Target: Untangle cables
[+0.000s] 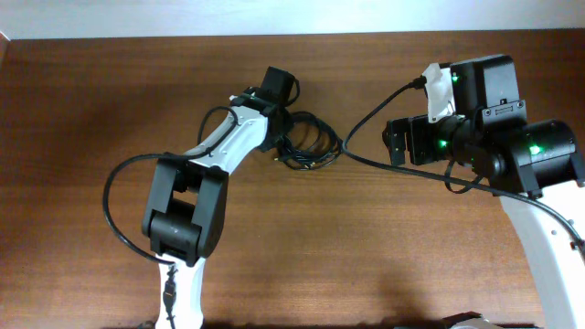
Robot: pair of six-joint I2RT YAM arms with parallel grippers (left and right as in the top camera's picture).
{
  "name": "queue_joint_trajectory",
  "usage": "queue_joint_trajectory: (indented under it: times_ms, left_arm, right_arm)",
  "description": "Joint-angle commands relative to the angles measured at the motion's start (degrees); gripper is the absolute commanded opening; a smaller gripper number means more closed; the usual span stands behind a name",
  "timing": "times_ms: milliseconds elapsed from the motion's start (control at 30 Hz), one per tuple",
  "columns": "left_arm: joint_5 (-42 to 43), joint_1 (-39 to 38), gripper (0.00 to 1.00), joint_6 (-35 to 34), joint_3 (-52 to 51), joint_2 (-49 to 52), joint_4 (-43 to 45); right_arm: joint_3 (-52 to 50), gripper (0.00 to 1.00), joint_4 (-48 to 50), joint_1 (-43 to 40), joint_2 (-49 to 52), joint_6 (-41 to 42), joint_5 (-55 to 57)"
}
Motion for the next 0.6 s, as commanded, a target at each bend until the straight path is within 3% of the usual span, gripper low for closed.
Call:
queue_joint_trajectory:
  times_ms: [0,67,100,133,267,367,567]
  left_arm:
    - [-1.3,0.0,0.41,0.1,0.3,1.5,-0.2]
    - [-1.1,0.0,0.4,0.1,0.3,1.7,-0.2]
    - [-1.2,0.0,0.08,0.1,0.3,1.7,-0.2]
    - [-1.2,0.0,0.0,0.1,0.3,1.7,-0.2]
    - [-1.1,0.0,0.0,0.2,0.3,1.7,-0.5]
    - [1.9,-0.2,0.0,5.7,2.1,-0.2,-1.2]
    - [-1.3,-0.4,0.0,16.5,14.1,-17.1,-11.1]
  right_arm:
    - [-0.2,1.0,-0.2,0.6,0.0,0.4,0.5]
    - [-0.2,1.0,-0.2,0.6,0.0,0.4,0.5]
    - [-0.2,1.0,-0.2,0.6,0.0,0.4,0.5]
    - [-0.2,1.0,-0.2,0.6,0.0,0.4,0.5]
    - [-0.2,1.0,-0.2,0.6,0.0,0.4,0.5]
    - [-0.2,1.0,-0.2,0.6,0.0,0.4,0.5]
    - [-0.2,1.0,-0.1,0.6,0.0,0.4,0.5]
